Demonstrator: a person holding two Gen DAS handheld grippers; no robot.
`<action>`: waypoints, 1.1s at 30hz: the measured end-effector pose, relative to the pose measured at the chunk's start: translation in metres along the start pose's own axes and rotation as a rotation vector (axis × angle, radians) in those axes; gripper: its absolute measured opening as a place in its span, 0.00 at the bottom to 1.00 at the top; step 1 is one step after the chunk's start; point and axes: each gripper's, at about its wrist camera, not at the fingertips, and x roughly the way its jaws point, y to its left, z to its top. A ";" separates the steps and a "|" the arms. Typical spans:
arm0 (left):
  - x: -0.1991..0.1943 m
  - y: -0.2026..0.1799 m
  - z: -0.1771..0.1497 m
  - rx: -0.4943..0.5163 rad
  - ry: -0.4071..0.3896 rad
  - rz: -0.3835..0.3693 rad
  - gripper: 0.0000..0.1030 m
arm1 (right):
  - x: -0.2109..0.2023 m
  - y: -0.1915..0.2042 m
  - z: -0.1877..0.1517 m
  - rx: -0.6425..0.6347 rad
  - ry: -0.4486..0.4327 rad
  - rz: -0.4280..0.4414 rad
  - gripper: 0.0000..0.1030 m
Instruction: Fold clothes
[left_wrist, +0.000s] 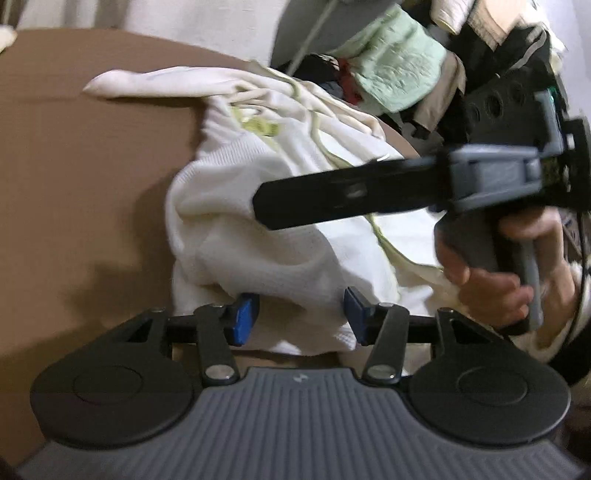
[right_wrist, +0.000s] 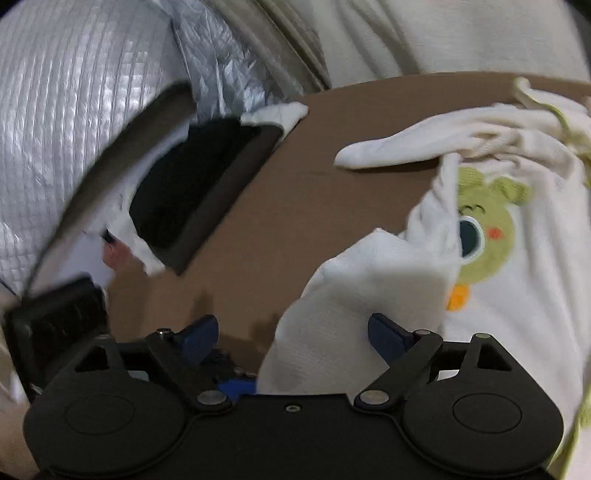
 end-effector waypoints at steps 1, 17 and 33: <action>-0.002 0.003 0.000 -0.006 -0.004 -0.012 0.49 | 0.005 0.005 -0.001 -0.003 0.004 -0.028 0.89; 0.004 0.003 -0.002 -0.002 -0.035 -0.021 0.52 | -0.067 -0.002 -0.025 -0.052 -0.024 -0.614 0.09; 0.019 -0.027 0.005 0.176 -0.148 0.050 0.52 | -0.100 -0.058 -0.041 0.507 -0.261 -0.291 0.29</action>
